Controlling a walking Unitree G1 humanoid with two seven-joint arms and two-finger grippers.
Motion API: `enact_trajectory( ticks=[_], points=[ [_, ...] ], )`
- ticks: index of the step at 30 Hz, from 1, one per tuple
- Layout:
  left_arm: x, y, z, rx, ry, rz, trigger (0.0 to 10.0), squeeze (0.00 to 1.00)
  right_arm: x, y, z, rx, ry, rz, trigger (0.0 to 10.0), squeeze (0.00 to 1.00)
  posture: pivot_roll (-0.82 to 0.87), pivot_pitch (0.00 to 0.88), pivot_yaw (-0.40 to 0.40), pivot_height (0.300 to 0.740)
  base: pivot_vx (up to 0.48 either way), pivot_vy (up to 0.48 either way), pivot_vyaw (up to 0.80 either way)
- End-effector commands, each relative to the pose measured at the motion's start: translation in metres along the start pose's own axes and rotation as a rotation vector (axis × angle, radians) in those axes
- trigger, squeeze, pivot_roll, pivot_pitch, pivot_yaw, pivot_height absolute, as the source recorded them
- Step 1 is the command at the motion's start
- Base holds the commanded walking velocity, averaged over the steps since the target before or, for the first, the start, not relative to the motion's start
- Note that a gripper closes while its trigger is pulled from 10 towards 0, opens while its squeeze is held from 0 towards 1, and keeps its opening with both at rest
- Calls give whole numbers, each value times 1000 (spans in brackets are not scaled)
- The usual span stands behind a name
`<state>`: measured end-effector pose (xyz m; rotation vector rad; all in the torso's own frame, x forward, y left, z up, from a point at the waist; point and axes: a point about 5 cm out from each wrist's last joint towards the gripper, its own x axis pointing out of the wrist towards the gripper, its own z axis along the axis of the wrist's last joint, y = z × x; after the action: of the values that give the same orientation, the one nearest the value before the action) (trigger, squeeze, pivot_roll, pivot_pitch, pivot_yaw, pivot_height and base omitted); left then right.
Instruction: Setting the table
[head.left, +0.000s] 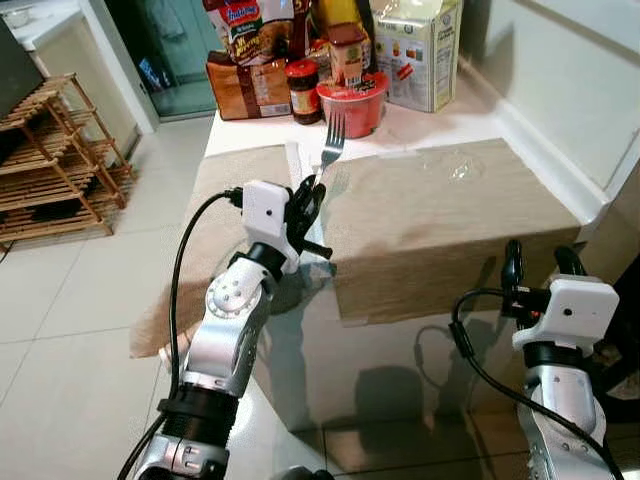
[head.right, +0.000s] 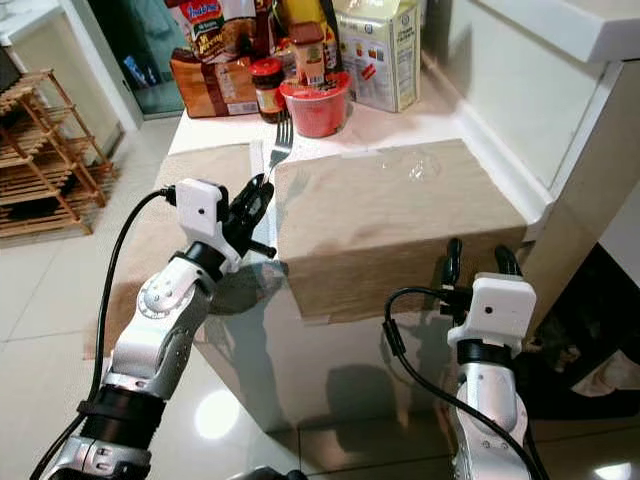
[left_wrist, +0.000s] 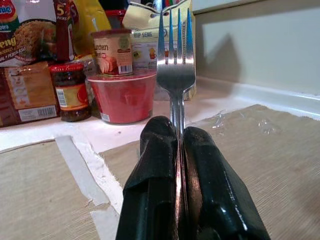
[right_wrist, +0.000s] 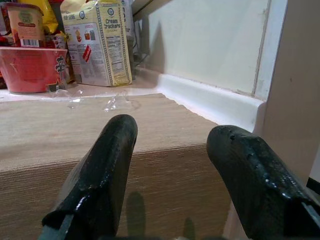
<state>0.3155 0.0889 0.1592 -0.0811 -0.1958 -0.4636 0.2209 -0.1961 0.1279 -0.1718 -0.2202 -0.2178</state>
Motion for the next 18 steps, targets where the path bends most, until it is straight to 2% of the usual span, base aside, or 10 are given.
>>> enact_trajectory(
  ticks=[1, 3, 18],
  points=[
    [2, 5, 0, 1, 9, 3, 0, 0, 0, 5, -3, 15, 19, 15, 10000, 0, -91, 0, 154, 740, 0, 0, 0],
    [1, 5, 0, 0, 11, 4, 0, 0, 0, 5, -3, 15, 19, 15, 10000, 0, -92, 0, 155, 740, -240, 0, 0],
    [6, -2, -1, -5, 17, -27, 0, 0, -3, 3, -5, 10, 31, 7, 10000, 0, -100, 0, 163, 740, 0, 0, 0]
  ],
)
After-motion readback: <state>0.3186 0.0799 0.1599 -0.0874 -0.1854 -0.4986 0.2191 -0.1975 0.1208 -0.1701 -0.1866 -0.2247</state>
